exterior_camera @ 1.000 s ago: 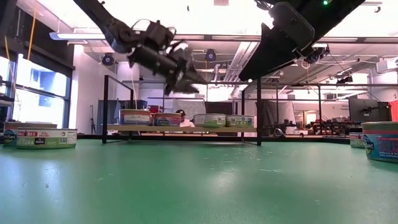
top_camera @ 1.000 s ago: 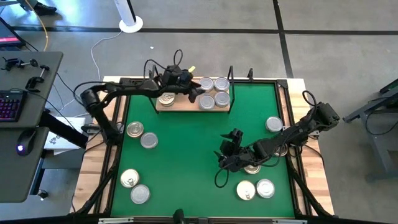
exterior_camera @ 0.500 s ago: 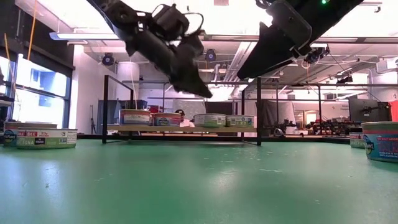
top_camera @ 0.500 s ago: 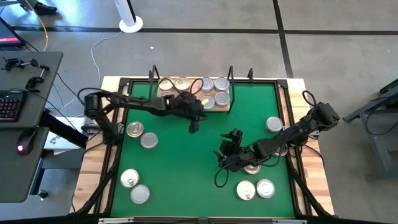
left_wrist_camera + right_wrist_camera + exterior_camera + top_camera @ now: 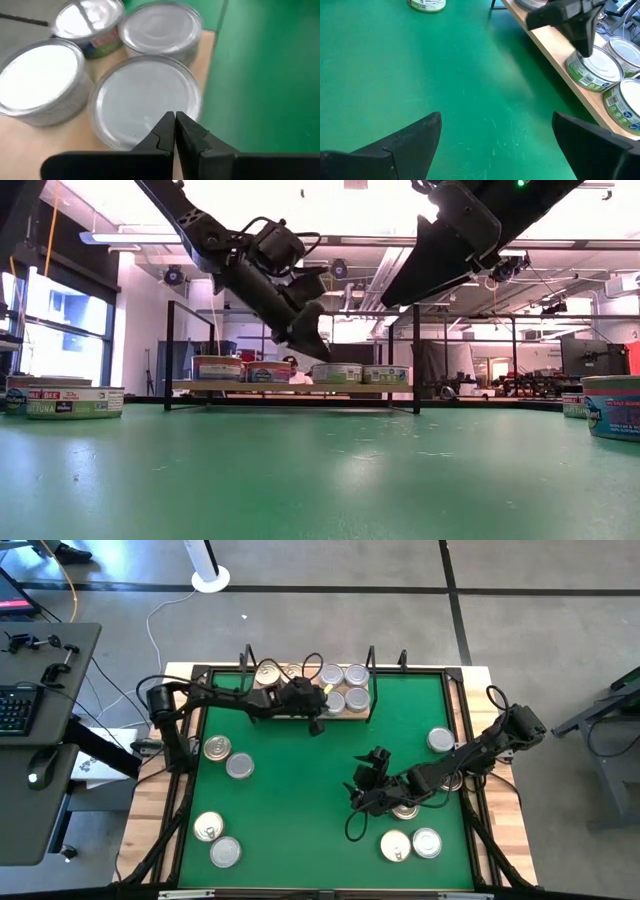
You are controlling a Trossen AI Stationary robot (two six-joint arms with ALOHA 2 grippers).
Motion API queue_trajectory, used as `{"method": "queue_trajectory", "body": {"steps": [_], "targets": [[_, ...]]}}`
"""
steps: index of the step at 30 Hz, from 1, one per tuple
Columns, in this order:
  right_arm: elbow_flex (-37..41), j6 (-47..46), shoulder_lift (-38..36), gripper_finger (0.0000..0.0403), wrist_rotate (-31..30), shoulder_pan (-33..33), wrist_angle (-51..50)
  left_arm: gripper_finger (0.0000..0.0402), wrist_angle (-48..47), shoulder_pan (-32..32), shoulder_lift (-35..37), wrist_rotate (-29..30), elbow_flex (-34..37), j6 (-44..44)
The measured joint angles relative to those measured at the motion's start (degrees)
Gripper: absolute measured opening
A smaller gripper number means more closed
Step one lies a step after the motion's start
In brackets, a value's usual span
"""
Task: Stack canned seafood by type on shelf
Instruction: Put the green tuna can on the shelf and align with the other green tuna can
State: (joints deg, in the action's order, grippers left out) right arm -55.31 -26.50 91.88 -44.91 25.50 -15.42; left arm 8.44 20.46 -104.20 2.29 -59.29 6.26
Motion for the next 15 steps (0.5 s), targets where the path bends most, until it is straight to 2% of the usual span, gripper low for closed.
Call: {"method": "queue_trajectory", "body": {"steps": [5, 9, 15], "targets": [[0.0, 0.0, 0.0, 0.0374, 0.0, 0.0, 0.02, 0.0001, 4.37, 0.99, 0.34, 1.31, -0.02, -0.04], [0.0, -0.02, 0.0, 0.0374, 0.0, 0.0, -0.05, 0.0, 3.66, -0.24, 2.61, 1.79, -0.61, -0.15], [0.0, -0.02, 0.0, 0.0374, 0.0, 0.0, -0.05, 0.0, -4.75, -2.9, 2.42, -7.16, -2.47, -0.6]]}}
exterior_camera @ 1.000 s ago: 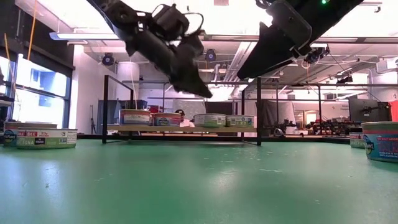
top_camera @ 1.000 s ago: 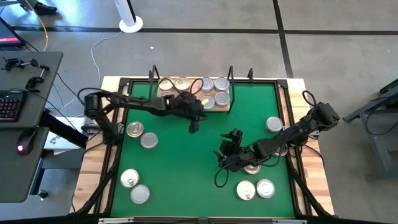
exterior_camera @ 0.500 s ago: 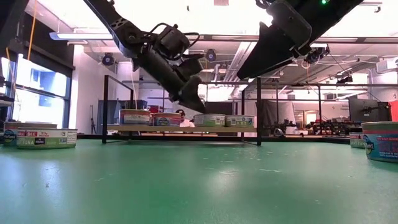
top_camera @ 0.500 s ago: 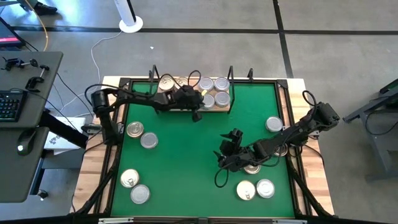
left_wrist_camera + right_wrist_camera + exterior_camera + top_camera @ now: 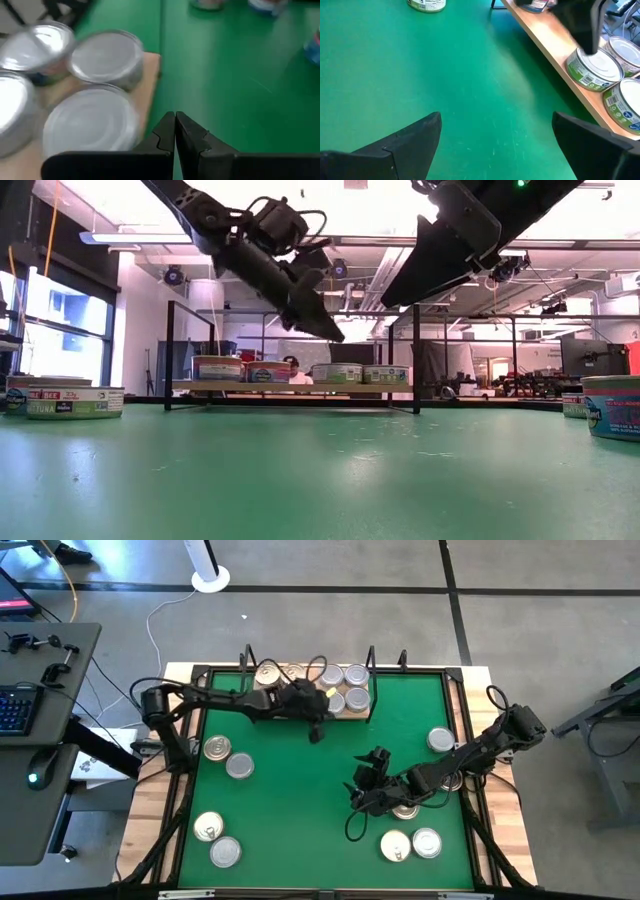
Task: Stack canned seafood by type on shelf
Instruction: Put the green tuna can on the shelf and align with the other green tuna can, then adjust the tuna cans on the shelf
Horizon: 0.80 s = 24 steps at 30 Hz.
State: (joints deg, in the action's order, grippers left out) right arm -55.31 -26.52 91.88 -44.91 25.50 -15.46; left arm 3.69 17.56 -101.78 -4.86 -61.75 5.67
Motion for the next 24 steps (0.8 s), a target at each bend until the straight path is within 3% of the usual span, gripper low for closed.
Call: {"method": "queue_trajectory", "body": {"steps": [3, 7, 17, 24], "targets": [[0.0, 0.44, 0.0, 0.0374, -0.05, 0.0, 0.25, 0.0, -2.09, -0.54, -1.26, 1.8, -0.02, 0.45], [0.0, 0.94, 0.0, 0.0374, -0.07, 0.0, 0.65, 0.0, -1.16, 0.13, -3.05, 8.59, -0.04, 0.57], [0.0, 1.05, 0.0, 0.0374, -0.09, 0.0, 0.74, 0.0, 1.94, 2.23, -4.29, 10.09, -0.09, 0.91], [0.0, 1.07, 0.0, 0.0374, -0.21, 0.39, 0.42, 0.0, 0.46, -2.71, -0.07, 9.92, -0.07, 0.52]]}}
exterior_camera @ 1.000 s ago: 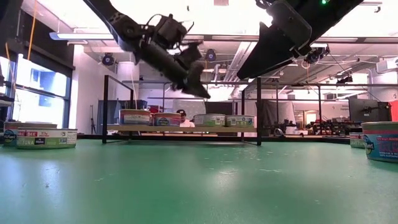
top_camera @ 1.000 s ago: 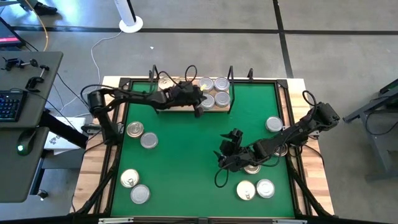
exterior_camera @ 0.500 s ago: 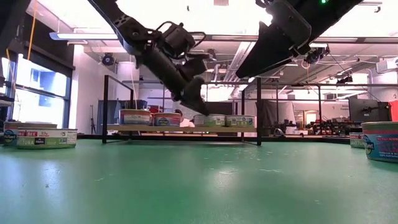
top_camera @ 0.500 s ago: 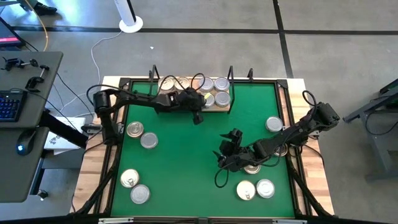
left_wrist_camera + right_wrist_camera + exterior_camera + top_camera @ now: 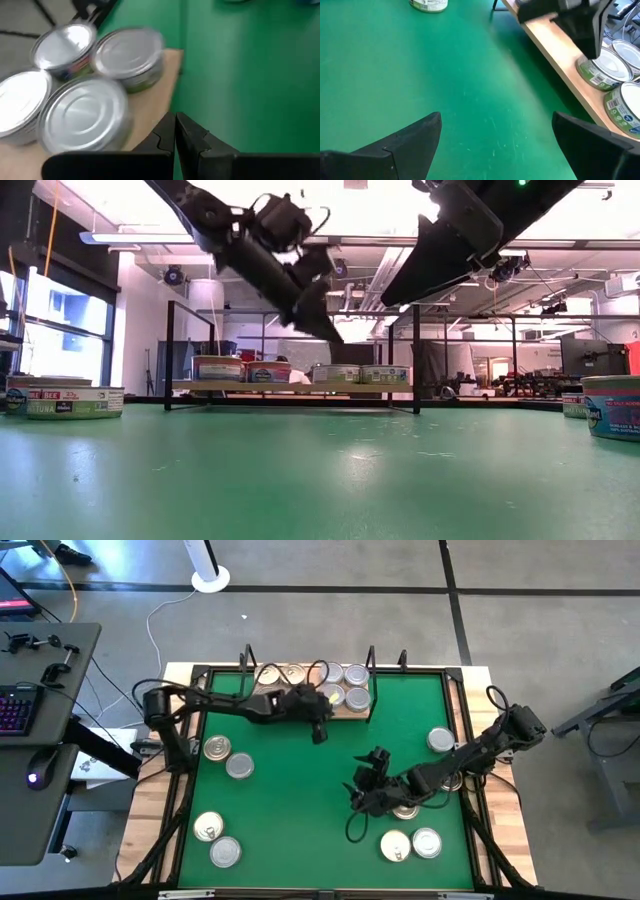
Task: Stack canned seafood by type on shelf
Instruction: Adjust the tuna cans on the shelf
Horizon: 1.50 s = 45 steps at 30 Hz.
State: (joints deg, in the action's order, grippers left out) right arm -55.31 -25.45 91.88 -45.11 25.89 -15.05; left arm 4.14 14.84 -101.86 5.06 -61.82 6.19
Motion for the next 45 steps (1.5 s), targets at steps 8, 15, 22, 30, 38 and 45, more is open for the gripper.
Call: {"method": "queue_trajectory", "body": {"steps": [8, 15, 22, 30, 38, 45], "targets": [[-0.1, 0.56, -0.59, 0.0374, -5.04, 3.13, -0.13, 0.0, -5.93, -2.9, 6.53, 7.5, -2.23, -6.01], [-0.22, 1.94, -1.16, 0.0374, -5.26, 3.52, 1.06, 0.0, -10.24, 9.51, -0.23, 2.61, -11.76, -6.09], [-0.22, 2.36, -1.16, 0.0374, -4.3, 3.52, 1.11, 0.0, -10.87, 15.8, -10.51, -1.66, -18.91, -6.14], [-0.22, 0.88, -1.16, 0.0374, -3.95, 3.77, 0.74, 0.0, -14.08, 16.96, -17.0, -2.32, -23.01, -7.49], [-0.22, 0.99, -1.16, 0.0374, -3.95, 3.8, 0.74, 0.0, -16.08, 17.08, -17.36, -4.76, -23.37, -8.1], [-0.22, 0.93, -1.16, 0.0374, -3.97, 3.8, 0.74, 0.0, -15.58, 16.66, -17.34, -9.94, -23.29, -8.6]]}}
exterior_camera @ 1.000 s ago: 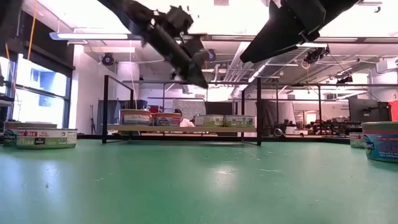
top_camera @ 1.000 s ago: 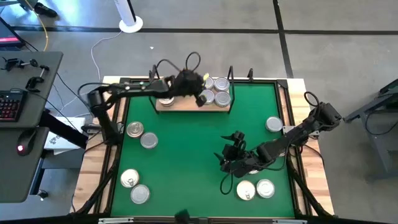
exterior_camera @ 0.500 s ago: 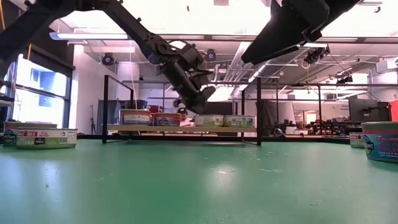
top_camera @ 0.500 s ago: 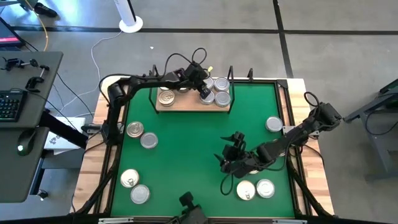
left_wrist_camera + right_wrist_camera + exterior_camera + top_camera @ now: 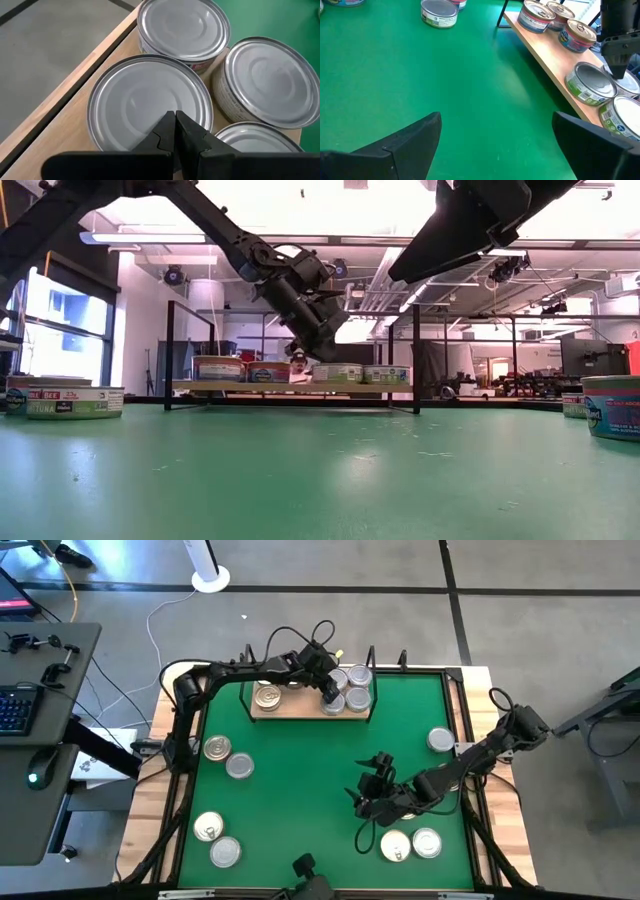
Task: Stack canned seafood by type on shelf
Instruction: Adjust the tuna cans on the shelf
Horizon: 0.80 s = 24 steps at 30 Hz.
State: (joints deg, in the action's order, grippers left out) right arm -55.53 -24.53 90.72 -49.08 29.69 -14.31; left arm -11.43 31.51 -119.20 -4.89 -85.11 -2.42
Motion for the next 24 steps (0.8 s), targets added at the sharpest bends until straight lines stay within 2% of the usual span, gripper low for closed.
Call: {"method": "queue_trajectory", "body": {"steps": [7, 12, 15, 18, 20, 24], "targets": [[0.0, -0.47, 0.0, 0.0374, -1.18, 0.0, -0.05, 0.0, 1.19, -0.26, 1.02, 0.33, 0.24, 0.96], [0.0, -0.38, 0.0, 0.0374, -1.89, 0.08, -0.9, 0.0, -0.09, -1.22, 5.16, 1.19, 0.23, 2.54], [0.0, -1.54, -0.97, 0.0374, -7.54, 1.83, -3.62, 0.0, -3.79, -2.68, 7.5, 3.22, 0.21, 4.04], [0.0, -6.94, -5.19, 0.0374, -13.74, 4.77, -11.25, 0.0, -8.93, -4.76, 10.39, 8.28, 0.23, 6.74], [-0.02, -13.69, -8.72, 0.0374, -14.3, 6.71, -19.29, 0.0, -11.27, -6.22, 12.27, 11.29, 0.25, 7.66], [0.94, -29.16, -14.03, 0.0364, -13.46, 8.56, -38.3, 0.0, -9.7, -8.51, 16.83, 11.9, 4.9, 8.11]]}}
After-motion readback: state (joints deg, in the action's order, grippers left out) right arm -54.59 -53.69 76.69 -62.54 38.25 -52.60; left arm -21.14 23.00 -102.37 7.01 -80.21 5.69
